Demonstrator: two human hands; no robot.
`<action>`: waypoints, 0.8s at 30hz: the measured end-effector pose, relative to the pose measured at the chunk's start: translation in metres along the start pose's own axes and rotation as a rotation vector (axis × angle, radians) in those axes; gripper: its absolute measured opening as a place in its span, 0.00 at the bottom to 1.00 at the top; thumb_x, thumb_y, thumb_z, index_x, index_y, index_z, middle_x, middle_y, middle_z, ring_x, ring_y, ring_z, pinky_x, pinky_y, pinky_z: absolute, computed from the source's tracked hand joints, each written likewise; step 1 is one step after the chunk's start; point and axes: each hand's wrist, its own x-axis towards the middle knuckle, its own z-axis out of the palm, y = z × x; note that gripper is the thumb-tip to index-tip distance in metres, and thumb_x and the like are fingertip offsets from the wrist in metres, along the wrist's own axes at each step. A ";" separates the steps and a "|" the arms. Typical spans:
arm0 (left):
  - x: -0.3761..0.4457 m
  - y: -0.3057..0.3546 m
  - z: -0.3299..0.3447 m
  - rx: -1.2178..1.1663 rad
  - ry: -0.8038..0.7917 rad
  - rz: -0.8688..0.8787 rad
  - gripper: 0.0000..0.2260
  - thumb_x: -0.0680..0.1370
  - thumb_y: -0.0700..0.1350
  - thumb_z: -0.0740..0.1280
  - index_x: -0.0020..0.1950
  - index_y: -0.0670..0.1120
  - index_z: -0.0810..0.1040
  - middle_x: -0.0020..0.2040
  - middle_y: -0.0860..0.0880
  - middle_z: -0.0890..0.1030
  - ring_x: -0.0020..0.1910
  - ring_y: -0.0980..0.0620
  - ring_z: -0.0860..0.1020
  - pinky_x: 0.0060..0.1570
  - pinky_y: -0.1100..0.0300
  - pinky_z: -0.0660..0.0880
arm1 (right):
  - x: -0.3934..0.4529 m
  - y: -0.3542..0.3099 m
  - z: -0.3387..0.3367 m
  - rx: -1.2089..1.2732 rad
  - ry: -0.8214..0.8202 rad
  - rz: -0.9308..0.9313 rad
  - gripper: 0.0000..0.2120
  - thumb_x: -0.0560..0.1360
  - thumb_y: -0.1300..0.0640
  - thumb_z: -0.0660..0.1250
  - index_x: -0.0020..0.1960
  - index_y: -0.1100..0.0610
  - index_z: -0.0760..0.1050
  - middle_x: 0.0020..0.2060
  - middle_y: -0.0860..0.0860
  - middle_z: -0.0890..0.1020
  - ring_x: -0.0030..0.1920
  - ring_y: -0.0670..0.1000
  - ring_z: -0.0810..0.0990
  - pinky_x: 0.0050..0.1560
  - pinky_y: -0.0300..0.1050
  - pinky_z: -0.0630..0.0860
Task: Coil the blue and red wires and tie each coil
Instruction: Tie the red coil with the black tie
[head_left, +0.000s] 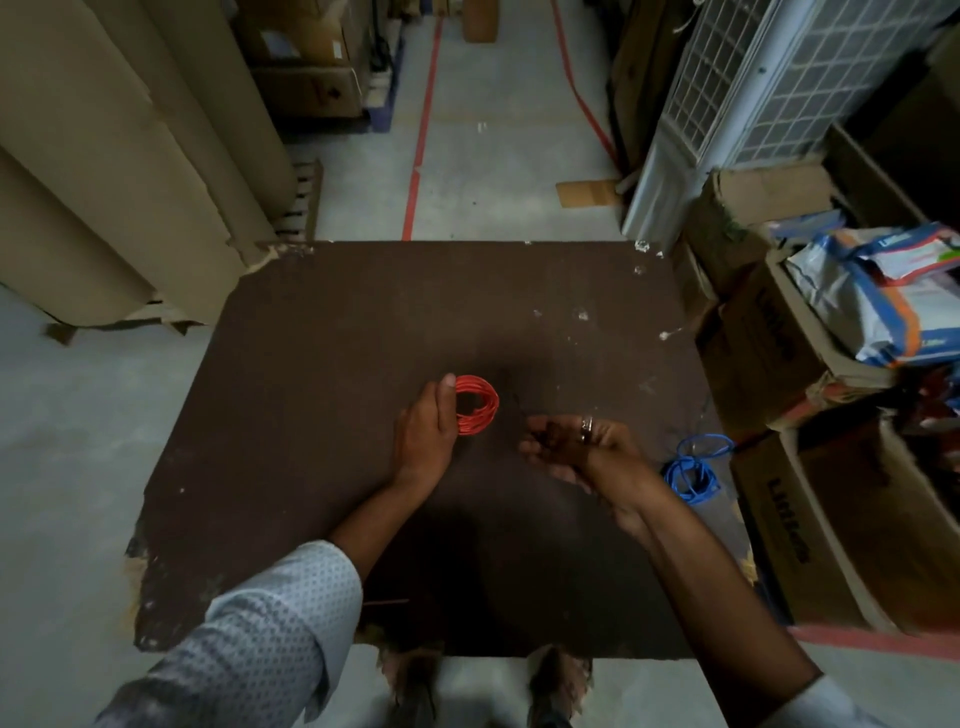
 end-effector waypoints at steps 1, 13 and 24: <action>0.004 0.004 -0.003 0.002 0.014 0.014 0.31 0.81 0.62 0.48 0.49 0.40 0.80 0.47 0.39 0.84 0.48 0.38 0.83 0.50 0.44 0.77 | -0.004 -0.005 0.005 -0.027 -0.021 -0.032 0.13 0.74 0.76 0.66 0.54 0.64 0.82 0.44 0.59 0.86 0.43 0.49 0.86 0.52 0.42 0.83; 0.027 0.030 -0.044 0.004 0.045 0.090 0.26 0.82 0.63 0.47 0.43 0.45 0.74 0.36 0.44 0.79 0.38 0.40 0.80 0.42 0.43 0.76 | -0.011 -0.029 0.044 -0.461 -0.050 -0.498 0.11 0.76 0.70 0.69 0.38 0.58 0.81 0.28 0.51 0.82 0.30 0.45 0.80 0.32 0.40 0.78; 0.020 0.031 -0.060 0.020 0.022 0.110 0.27 0.82 0.64 0.46 0.43 0.45 0.74 0.35 0.46 0.77 0.35 0.45 0.79 0.40 0.44 0.76 | 0.007 -0.033 0.075 -0.432 -0.022 -0.457 0.12 0.78 0.66 0.69 0.37 0.57 0.80 0.25 0.50 0.82 0.27 0.46 0.79 0.28 0.38 0.76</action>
